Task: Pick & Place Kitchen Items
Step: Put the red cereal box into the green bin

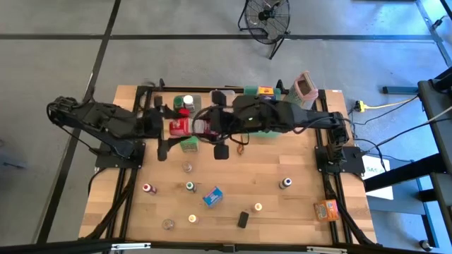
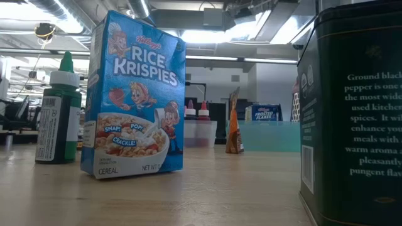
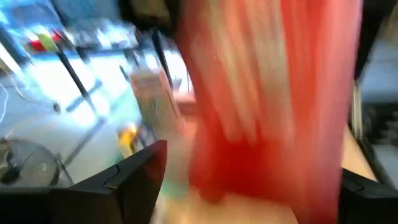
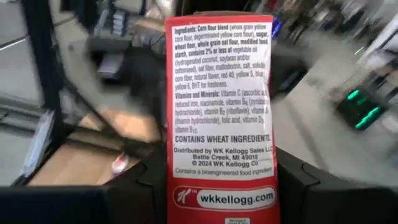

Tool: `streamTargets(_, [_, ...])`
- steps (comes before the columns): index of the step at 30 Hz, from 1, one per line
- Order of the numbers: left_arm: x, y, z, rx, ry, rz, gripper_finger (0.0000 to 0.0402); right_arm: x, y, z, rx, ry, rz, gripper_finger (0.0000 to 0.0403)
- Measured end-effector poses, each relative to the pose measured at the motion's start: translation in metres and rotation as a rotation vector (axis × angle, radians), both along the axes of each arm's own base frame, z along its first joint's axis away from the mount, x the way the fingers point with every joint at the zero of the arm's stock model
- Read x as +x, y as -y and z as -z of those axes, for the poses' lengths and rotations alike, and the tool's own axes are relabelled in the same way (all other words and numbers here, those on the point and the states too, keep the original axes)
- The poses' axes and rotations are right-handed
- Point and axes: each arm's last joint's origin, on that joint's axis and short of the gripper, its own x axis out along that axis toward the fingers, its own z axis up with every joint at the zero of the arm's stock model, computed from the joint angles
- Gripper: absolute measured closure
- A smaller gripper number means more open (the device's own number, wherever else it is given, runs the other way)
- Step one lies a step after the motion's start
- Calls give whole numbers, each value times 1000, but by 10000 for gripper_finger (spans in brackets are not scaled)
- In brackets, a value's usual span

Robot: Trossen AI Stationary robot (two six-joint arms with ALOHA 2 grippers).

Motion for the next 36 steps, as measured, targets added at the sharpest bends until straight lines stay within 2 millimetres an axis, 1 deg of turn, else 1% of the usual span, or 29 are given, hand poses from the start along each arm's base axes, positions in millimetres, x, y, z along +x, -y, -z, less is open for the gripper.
streamTargets(1, [-2, -1, -3, -2, 18, -1, 112, 2, 0, 3, -1, -12, 2, 222])
streamTargets(2, [-5, -2, -2, 4, 7, -6, 111, 4, 0, 5, -2, -9, 6, 222])
streamTargets(4, [-4, -2, -4, 13, 25, -27, 111, 4, 0, 7, -6, -30, 9, 222])
streamTargets(12, [-2, -1, -5, 69, 23, 7, 111, 3, 0, 5, -5, -16, 11, 222])
streamTargets(19, [0, 0, -3, 77, 6, 4, 111, 2, 0, 5, -7, -21, 11, 222])
streamTargets(27, [-4, -2, 6, 47, -76, -17, 111, 1, 0, 1, -4, 1, 11, 222])
streamTargets(36, [-5, -2, 3, 14, -42, -22, 111, 1, -3, -2, -10, 32, 3, 222])
